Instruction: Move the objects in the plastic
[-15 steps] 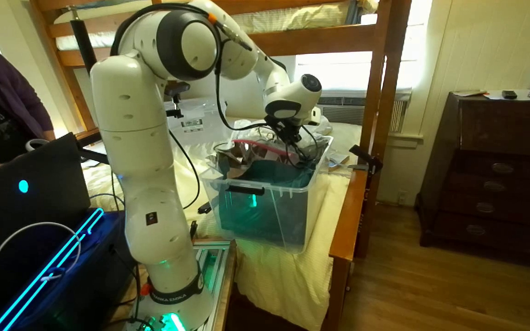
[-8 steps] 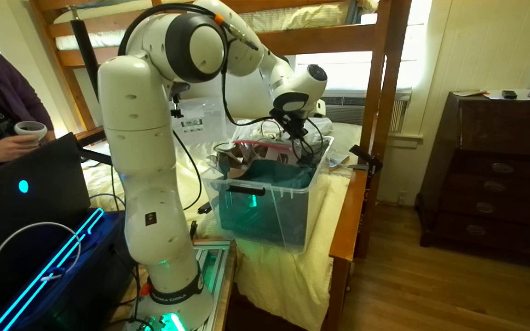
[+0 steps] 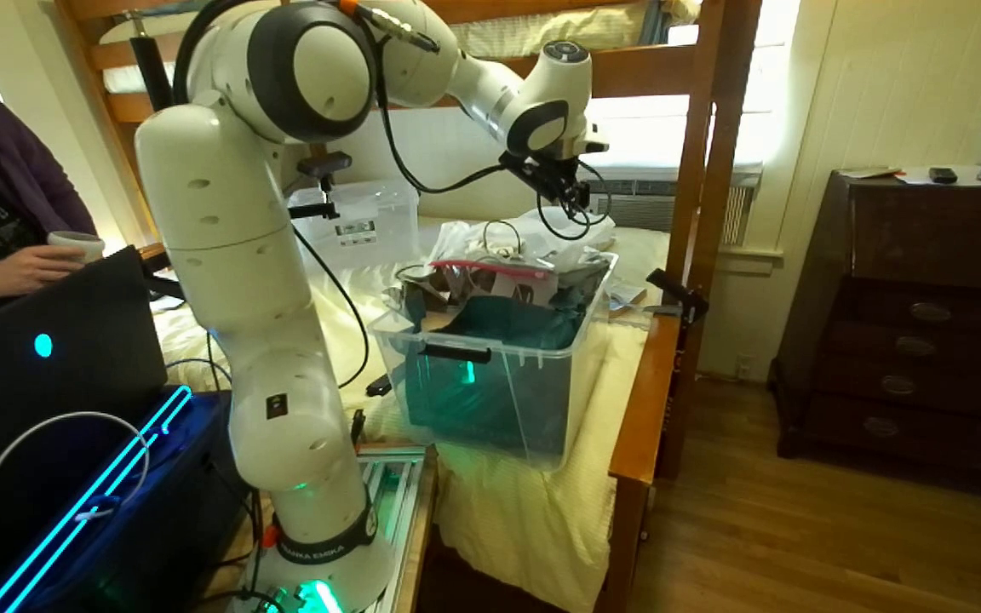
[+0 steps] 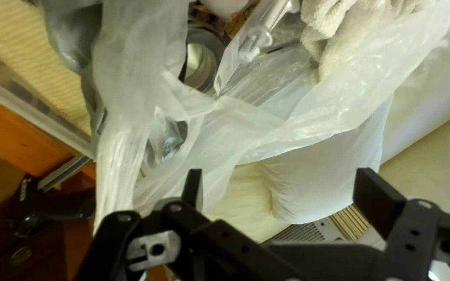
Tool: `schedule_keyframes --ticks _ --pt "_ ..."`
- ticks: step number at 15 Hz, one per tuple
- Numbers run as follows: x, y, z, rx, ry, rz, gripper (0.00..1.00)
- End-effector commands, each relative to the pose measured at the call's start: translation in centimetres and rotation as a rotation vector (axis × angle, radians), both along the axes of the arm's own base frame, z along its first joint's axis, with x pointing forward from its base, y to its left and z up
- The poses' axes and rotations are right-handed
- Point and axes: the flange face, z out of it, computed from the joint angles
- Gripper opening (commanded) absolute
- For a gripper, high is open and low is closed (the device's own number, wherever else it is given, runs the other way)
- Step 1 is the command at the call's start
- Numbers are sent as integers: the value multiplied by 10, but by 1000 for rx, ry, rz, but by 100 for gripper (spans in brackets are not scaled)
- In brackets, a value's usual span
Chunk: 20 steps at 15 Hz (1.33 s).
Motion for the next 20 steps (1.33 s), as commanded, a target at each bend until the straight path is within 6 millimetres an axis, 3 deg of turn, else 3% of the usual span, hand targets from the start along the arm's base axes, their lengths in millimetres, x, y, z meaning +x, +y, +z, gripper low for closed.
schedule_keyframes --ticks 1,5,6,7,9,12,15,18,20 --pt "16 -13 12 -112 -84 -79 100" --pt "46 -13 -1 -225 -187 -108 100" --pt "52 -12 -7 -247 -193 -104 94" --pt "56 -7 -13 -262 -195 -100 75" --pt "62 2 -23 -276 -179 -84 68" --pt "68 10 -35 -272 -137 -62 45" --pt "62 14 -32 -260 -108 -54 24" --pt "44 13 -24 -249 -67 -52 4" --pt "29 13 -18 -258 -48 -53 0"
